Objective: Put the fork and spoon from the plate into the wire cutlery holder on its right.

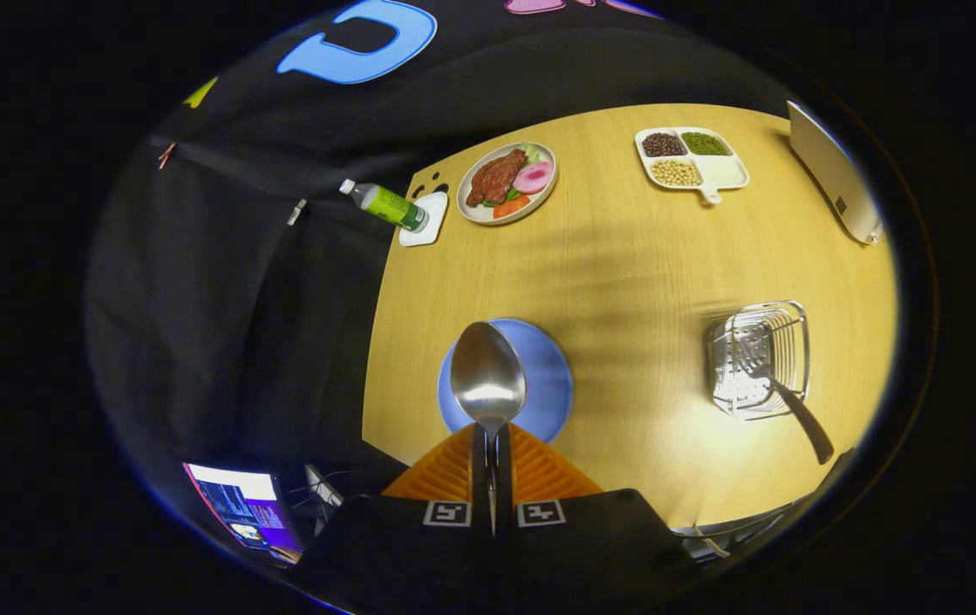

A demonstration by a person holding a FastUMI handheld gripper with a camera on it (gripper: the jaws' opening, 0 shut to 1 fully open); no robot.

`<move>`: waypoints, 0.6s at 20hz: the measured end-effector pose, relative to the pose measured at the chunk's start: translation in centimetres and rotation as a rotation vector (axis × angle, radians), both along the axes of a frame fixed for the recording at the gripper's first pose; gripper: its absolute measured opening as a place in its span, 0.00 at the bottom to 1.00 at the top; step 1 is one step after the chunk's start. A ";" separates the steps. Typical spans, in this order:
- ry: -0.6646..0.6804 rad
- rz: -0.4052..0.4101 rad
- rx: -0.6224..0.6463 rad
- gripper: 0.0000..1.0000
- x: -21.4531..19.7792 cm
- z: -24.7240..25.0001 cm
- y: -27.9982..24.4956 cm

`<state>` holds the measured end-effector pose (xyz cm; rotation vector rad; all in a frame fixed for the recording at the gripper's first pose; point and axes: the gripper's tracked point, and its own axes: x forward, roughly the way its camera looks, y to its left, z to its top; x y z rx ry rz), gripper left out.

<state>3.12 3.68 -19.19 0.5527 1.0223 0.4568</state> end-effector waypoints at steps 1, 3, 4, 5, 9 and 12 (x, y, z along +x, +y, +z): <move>-0.005 -0.009 0.001 0.05 0.0 0.3 -1.2; -0.012 -0.033 0.005 0.05 -0.3 1.1 -3.7; -0.013 -0.049 0.011 0.05 -0.3 1.5 -5.0; -0.014 -0.063 0.016 0.05 -0.3 1.7 -6.2; 0.004 -0.090 0.005 0.05 -0.6 1.9 -10.5; 0.037 -0.062 -0.040 0.05 -0.9 1.4 -13.2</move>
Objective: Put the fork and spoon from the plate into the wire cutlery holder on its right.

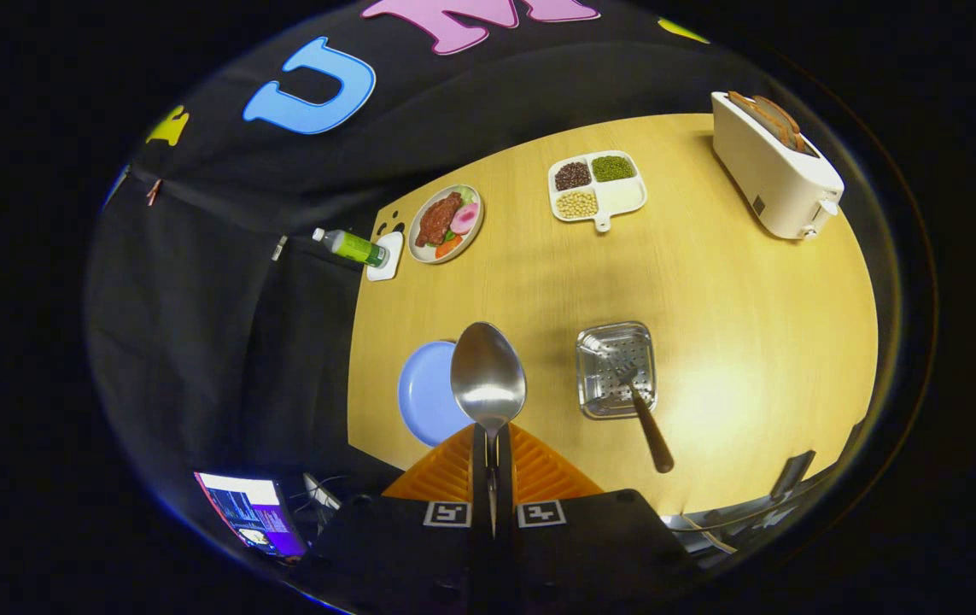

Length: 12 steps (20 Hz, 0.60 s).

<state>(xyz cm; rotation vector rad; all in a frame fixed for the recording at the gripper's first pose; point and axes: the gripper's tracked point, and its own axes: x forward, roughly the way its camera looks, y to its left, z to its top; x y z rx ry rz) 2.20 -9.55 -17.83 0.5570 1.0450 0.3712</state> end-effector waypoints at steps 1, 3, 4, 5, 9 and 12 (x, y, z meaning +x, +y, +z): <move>0.016 0.016 -0.026 0.05 0.0 -0.4 -0.8; 0.041 0.047 -0.101 0.05 0.1 -1.4 -2.3; 0.058 0.066 -0.133 0.05 0.3 -2.0 -2.9; 0.075 0.086 -0.149 0.05 0.3 -2.4 -3.1; 0.169 0.150 -0.203 0.05 0.7 -4.8 -3.5; 0.242 0.202 -0.250 0.05 0.9 -6.4 -3.6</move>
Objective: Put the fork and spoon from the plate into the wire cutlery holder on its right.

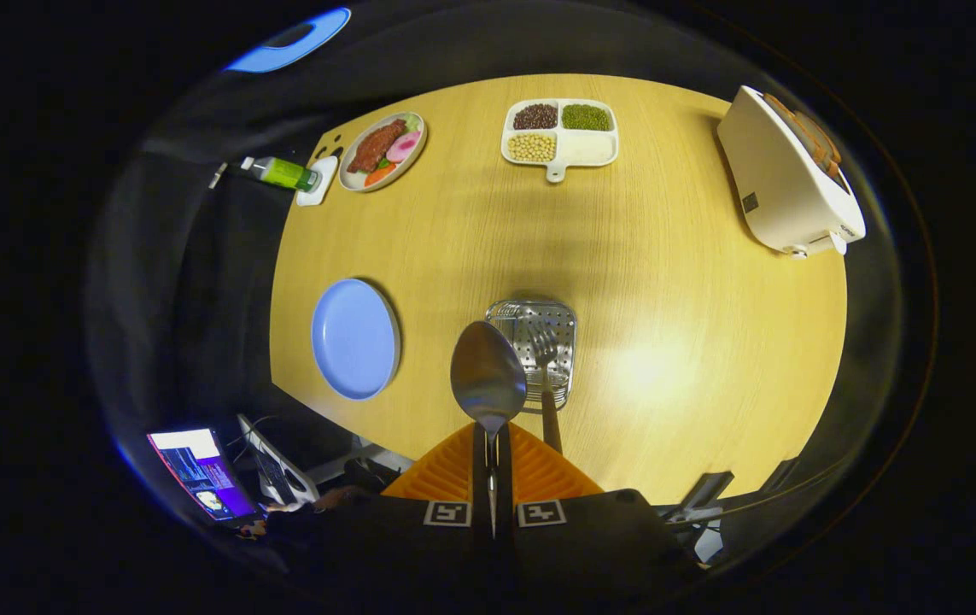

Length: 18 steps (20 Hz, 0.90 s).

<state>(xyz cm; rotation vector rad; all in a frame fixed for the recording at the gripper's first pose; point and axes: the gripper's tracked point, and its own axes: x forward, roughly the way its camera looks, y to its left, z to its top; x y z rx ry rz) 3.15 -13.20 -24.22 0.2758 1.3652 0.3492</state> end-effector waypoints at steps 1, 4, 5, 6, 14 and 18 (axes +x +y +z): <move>0.022 0.019 -0.016 0.05 0.2 -0.5 0.1; 0.109 0.083 -0.062 0.05 0.1 -2.2 0.3; 0.146 0.107 -0.081 0.05 -0.2 -2.9 0.2; 0.183 0.133 -0.108 0.05 -0.2 -3.4 -0.1; 0.365 0.312 -0.276 0.05 0.9 -5.7 -0.2; 0.413 0.314 -0.289 0.05 1.5 -6.9 0.4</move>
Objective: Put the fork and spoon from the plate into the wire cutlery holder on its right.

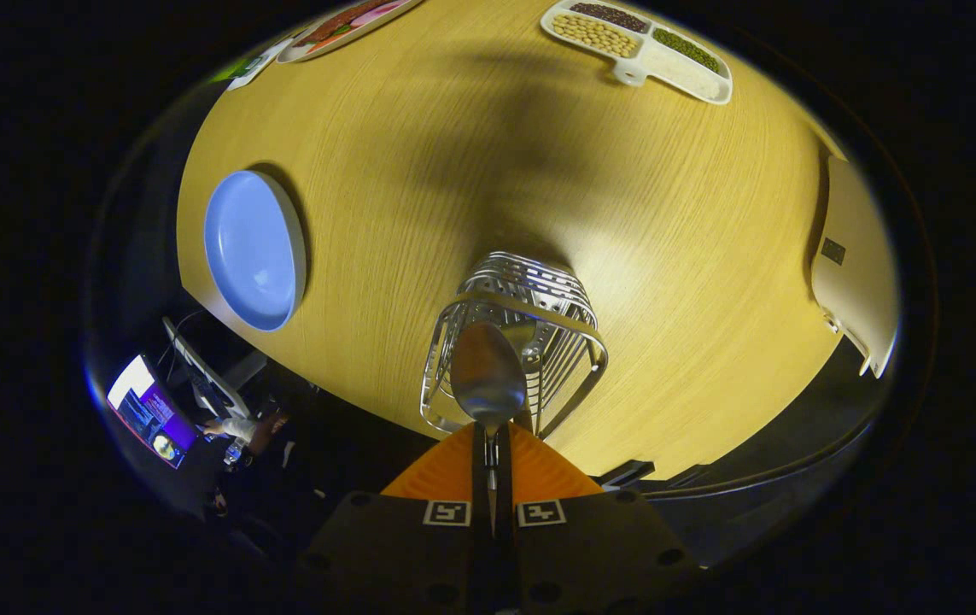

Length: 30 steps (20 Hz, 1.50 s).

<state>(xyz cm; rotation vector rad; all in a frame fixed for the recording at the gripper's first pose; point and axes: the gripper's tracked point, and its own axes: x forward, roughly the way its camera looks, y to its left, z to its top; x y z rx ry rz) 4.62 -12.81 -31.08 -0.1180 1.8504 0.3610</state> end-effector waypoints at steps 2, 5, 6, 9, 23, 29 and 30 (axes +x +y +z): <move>0.005 -0.007 0.001 0.06 0.5 -0.5 0.3; 0.012 -0.016 0.008 0.07 0.6 -0.9 0.6; 0.011 -0.015 0.011 0.08 0.7 -0.9 0.6; -0.007 -0.023 0.023 0.12 0.8 -0.7 0.8; -0.419 -0.256 0.223 0.99 2.6 4.6 0.6; -0.675 -0.347 0.288 1.00 2.1 8.4 -0.1; -0.718 -0.360 0.292 1.00 2.0 9.2 -0.3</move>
